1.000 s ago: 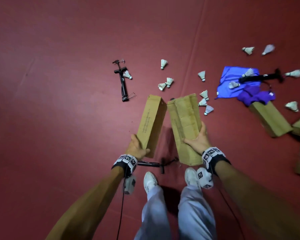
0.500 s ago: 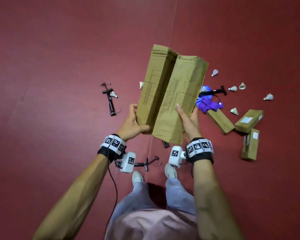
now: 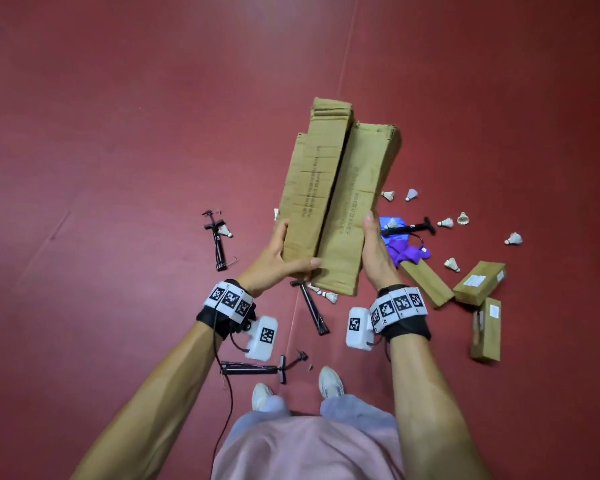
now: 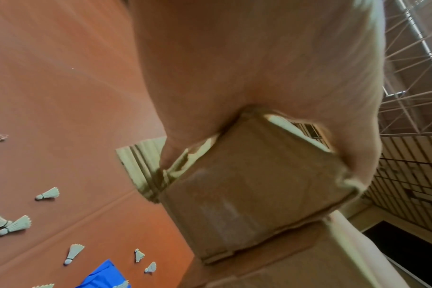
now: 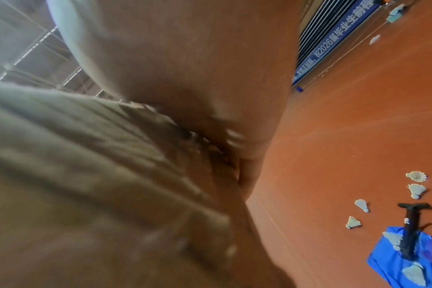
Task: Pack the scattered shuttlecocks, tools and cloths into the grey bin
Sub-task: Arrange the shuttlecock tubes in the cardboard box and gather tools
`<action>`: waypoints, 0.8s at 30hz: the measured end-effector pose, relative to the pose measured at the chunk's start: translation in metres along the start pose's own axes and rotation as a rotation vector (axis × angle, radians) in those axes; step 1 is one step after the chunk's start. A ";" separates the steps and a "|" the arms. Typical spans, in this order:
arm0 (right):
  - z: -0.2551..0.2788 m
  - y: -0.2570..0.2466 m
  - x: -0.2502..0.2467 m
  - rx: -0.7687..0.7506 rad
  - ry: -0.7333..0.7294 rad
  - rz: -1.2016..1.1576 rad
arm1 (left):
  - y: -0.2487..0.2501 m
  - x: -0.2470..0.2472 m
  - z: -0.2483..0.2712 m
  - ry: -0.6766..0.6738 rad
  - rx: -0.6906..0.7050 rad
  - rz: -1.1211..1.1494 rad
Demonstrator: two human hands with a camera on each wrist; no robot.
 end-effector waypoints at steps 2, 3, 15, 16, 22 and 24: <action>0.000 -0.003 -0.011 0.047 -0.014 -0.095 | 0.008 0.006 -0.007 0.039 0.034 -0.100; 0.000 -0.004 -0.016 0.052 -0.009 -0.154 | 0.011 0.009 -0.010 0.061 0.059 -0.159; -0.008 0.001 -0.015 0.008 -0.131 -0.094 | 0.029 0.039 -0.015 0.283 0.211 0.019; 0.001 -0.009 -0.011 -0.012 -0.152 -0.087 | 0.025 0.037 -0.014 0.300 0.163 0.036; 0.019 -0.007 0.028 -0.051 -0.296 -0.181 | 0.000 0.006 0.027 0.462 0.012 0.140; 0.028 -0.005 0.049 -0.021 -0.360 -0.180 | -0.009 -0.001 0.054 0.511 -0.015 0.181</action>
Point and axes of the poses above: each hand's wrist, its own z-axis away from the middle knuckle, its own x-axis out of the palm, y = z × x, the point moved 2 cm from there along -z, towards the middle knuckle, and after that the axes turned 1 degree about -y, right-handed, at the moved point
